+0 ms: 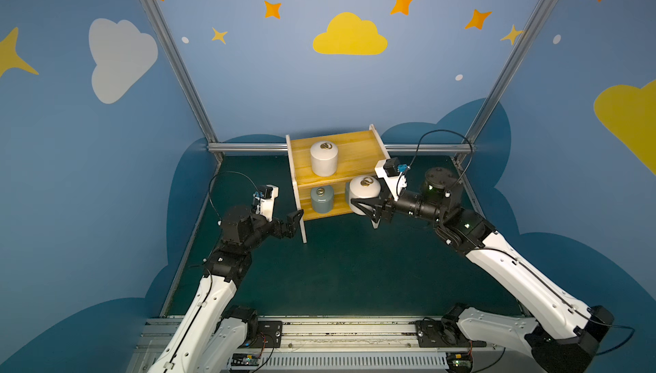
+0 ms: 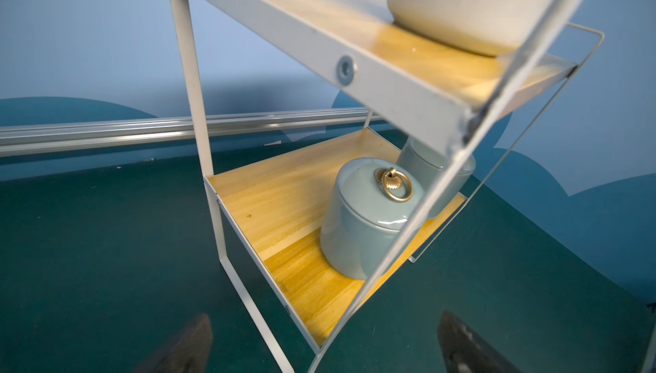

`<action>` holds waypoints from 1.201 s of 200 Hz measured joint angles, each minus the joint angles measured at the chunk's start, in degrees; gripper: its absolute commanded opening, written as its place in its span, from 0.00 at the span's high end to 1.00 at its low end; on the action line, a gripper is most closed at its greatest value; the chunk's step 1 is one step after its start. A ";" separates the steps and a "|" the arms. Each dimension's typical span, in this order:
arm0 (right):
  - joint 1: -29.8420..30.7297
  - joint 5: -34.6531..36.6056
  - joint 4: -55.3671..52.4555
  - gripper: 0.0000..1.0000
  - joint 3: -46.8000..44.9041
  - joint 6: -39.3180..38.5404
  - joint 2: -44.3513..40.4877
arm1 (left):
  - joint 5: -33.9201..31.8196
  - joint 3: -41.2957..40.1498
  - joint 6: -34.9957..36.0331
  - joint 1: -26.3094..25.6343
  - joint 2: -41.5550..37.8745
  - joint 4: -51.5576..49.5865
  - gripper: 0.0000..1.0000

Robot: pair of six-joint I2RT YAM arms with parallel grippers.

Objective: Remove the tea canisters from the shelf
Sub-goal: Place the tea canister at the center of the board.

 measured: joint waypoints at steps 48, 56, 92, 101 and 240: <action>6.91 5.35 1.46 0.39 -12.17 0.55 -6.01 | -0.04 -1.18 -0.83 0.00 -0.96 0.76 0.00; 7.74 6.19 2.25 0.40 -14.34 0.83 -6.73 | -0.02 -1.68 -1.16 0.00 -1.16 0.98 0.00; 10.95 10.95 7.17 0.41 -24.74 2.03 -9.01 | -0.04 -4.39 -2.43 0.00 -2.34 1.79 0.00; 11.45 11.98 8.59 0.41 -27.39 2.29 -9.60 | -0.02 -4.81 -2.69 0.00 -2.38 1.79 0.00; 20.24 21.53 35.34 0.43 -49.00 4.37 -1.16 | 0.13 -6.56 -3.32 -0.11 -3.13 2.78 0.00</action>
